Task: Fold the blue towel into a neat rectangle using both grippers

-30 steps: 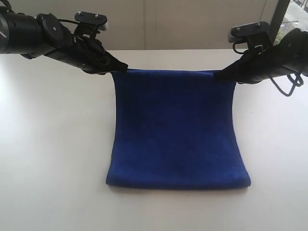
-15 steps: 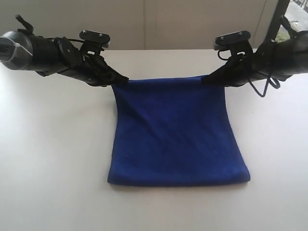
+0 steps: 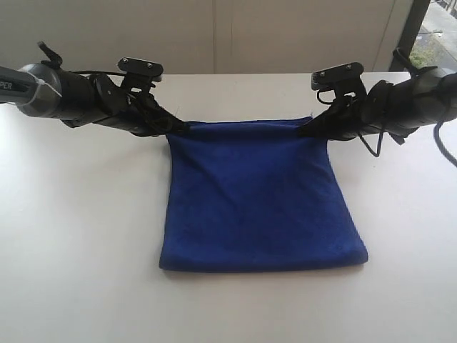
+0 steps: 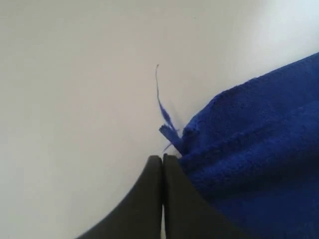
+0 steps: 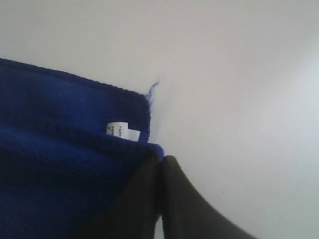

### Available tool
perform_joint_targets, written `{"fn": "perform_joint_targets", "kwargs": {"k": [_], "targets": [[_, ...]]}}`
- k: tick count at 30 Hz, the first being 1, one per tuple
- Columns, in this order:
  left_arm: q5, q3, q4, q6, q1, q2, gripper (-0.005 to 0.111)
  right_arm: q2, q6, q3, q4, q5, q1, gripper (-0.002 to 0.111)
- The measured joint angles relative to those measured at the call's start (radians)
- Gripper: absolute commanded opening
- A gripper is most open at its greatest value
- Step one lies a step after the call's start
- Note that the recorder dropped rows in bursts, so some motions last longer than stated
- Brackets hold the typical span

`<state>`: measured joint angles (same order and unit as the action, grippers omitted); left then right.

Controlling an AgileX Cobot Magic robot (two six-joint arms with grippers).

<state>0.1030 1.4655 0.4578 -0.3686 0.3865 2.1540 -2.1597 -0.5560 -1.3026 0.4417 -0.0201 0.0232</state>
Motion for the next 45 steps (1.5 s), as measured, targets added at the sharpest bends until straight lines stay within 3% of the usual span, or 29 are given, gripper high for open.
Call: {"fn": "perform_joint_targets", "kwargs": {"k": [4,10,13,22,25,29,35,38,45], "targets": [[0.029,0.0,0.0,0.0,0.0,0.0,0.004,-0.014,0.006,0.0,0.0,-0.016,0.0,0.0],[0.055,0.0,-0.002,0.0,-0.002,0.0,0.039,-0.016,0.006,0.0,0.0,-0.051,0.0,0.012],[0.07,0.0,-0.002,0.0,-0.004,0.0,0.049,-0.016,0.008,0.0,0.0,-0.075,-0.003,0.022],[0.087,0.0,-0.002,0.0,-0.004,0.0,0.051,-0.016,0.012,0.0,0.0,-0.117,-0.003,0.052],[0.077,0.0,-0.002,0.0,-0.004,-0.004,0.051,-0.009,0.014,0.0,0.002,-0.123,-0.003,0.056],[0.031,0.0,-0.002,-0.003,-0.004,-0.045,0.041,0.04,0.014,0.0,0.011,-0.104,-0.003,0.051],[-0.17,0.0,-0.002,-0.017,-0.004,-0.131,0.001,0.15,0.014,0.0,0.018,0.132,-0.003,0.016],[-0.333,0.0,-0.002,-0.017,-0.004,-0.153,0.0,0.201,0.035,0.0,0.02,0.296,-0.003,0.0],[-0.663,0.0,-0.002,-0.009,-0.004,-0.206,0.0,0.321,0.134,0.031,0.021,0.598,-0.003,0.0]]}}
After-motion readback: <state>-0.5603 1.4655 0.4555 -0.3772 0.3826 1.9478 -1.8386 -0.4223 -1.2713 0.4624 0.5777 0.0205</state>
